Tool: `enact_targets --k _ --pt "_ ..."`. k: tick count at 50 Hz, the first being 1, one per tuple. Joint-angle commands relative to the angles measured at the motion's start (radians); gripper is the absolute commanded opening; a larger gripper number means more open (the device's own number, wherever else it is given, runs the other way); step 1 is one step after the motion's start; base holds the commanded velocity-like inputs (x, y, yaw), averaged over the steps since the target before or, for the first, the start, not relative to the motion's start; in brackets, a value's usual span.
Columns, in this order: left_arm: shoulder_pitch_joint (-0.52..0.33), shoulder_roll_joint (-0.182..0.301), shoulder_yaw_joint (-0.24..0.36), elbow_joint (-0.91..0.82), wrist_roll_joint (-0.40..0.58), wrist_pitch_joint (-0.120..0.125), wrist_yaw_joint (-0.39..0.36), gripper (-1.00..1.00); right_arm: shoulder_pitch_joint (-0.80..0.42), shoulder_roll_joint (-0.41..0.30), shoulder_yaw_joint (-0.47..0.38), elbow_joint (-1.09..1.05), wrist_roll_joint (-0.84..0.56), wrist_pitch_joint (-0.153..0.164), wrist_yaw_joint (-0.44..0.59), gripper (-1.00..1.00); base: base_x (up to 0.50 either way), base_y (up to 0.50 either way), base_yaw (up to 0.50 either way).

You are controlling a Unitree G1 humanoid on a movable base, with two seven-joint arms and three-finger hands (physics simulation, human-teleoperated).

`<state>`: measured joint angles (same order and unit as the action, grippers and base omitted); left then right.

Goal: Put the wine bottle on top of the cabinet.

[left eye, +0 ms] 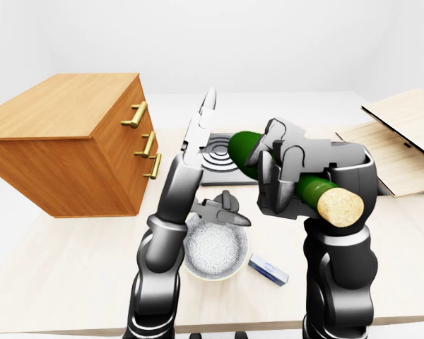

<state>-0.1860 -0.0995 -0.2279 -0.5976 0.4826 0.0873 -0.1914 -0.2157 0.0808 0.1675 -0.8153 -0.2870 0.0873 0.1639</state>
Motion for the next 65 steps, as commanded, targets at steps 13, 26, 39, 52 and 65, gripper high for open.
enact_targets --k 13,26,39,52,65 --pt "-0.083 0.005 0.035 0.19 -0.035 0.0 0.061 1.0 -0.031 0.004 0.044 0.033 0.058 0.0 -0.131 -1.0 0.0 0.0 0.0" --pt "-0.143 -0.021 0.017 0.174 0.0 0.0 0.048 1.0 -0.026 0.008 0.052 0.041 0.054 0.0 -0.129 -1.0 0.0 0.0 0.0" --pt "-0.151 -0.044 -0.003 0.192 0.02 0.0 0.048 1.0 -0.028 0.005 0.043 0.047 0.059 0.0 -0.127 -1.0 0.0 0.0 0.0" --pt "-0.162 -0.072 -0.032 0.17 0.045 0.0 0.04 1.0 -0.021 0.009 0.055 0.051 0.055 0.0 -0.132 -1.0 0.0 0.0 0.0" --pt "-0.169 -0.076 -0.027 0.195 0.039 0.0 0.047 1.0 -0.019 0.009 0.059 0.041 0.051 0.0 -0.131 -1.0 0.0 0.0 0.0"
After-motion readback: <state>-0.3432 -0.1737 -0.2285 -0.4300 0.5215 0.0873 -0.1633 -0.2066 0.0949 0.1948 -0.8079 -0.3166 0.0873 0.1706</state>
